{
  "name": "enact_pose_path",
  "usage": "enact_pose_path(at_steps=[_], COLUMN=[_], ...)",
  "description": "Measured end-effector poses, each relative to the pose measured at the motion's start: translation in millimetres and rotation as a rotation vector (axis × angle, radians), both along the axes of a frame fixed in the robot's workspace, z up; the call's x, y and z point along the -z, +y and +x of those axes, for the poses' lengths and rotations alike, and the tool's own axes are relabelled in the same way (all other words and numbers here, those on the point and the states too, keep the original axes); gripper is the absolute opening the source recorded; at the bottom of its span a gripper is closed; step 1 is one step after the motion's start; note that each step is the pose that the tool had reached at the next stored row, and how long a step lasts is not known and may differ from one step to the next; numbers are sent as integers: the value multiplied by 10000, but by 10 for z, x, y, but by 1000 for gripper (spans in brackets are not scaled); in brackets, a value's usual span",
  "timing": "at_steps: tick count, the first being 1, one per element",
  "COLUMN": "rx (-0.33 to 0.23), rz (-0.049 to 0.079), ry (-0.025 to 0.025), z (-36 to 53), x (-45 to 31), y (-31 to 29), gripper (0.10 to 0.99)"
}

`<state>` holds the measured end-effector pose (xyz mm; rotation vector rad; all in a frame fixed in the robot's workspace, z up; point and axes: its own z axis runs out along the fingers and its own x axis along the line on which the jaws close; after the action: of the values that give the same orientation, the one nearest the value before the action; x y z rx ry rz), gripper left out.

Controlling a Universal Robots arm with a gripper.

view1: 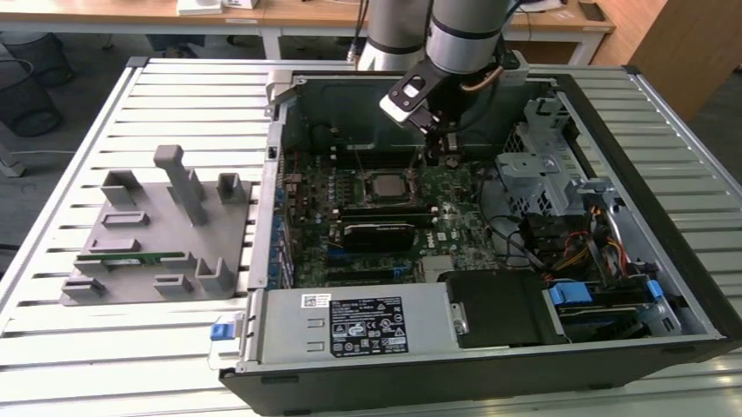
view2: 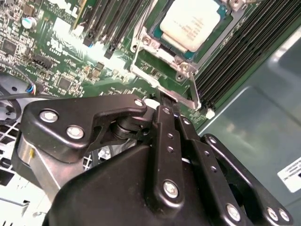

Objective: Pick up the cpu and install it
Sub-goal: 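Close the cpu cover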

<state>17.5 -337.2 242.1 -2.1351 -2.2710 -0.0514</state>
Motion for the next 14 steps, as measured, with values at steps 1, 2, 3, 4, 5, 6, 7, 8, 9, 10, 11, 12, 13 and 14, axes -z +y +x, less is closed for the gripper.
enact_pose_path(at_steps=[1, 2, 3, 4, 5, 6, 7, 8, 9, 10, 11, 12, 13, 14], rx=[0, -1, 0, 1, 0, 0, 0, 0, -1, -1, -5, -15, -27, -39], rz=[1, 1, 1, 1, 0, -1, -1, -1, 0, 2, 1, -1, 0, 1], ry=[0, 0, -1, 0, 0, 1, 1, 1, -1, -2, -2, -1, -2, -1], z=[-11, -23, -34, -45, -53, -57, -60, -67, -84, -97, -103, -103, -104, -111], x=[1, 1, 2, 2, 3, 3, 3, 3, 4, 5, 5, 5, 6, 9], y=[0, 0, 0, 0, 0, 0, 0, 0, 0, -2, -2, -2, -3, -5], gripper=[106, 106, 106, 106, 106, 106, 106, 106, 106, 106, 106, 106, 106, 106])
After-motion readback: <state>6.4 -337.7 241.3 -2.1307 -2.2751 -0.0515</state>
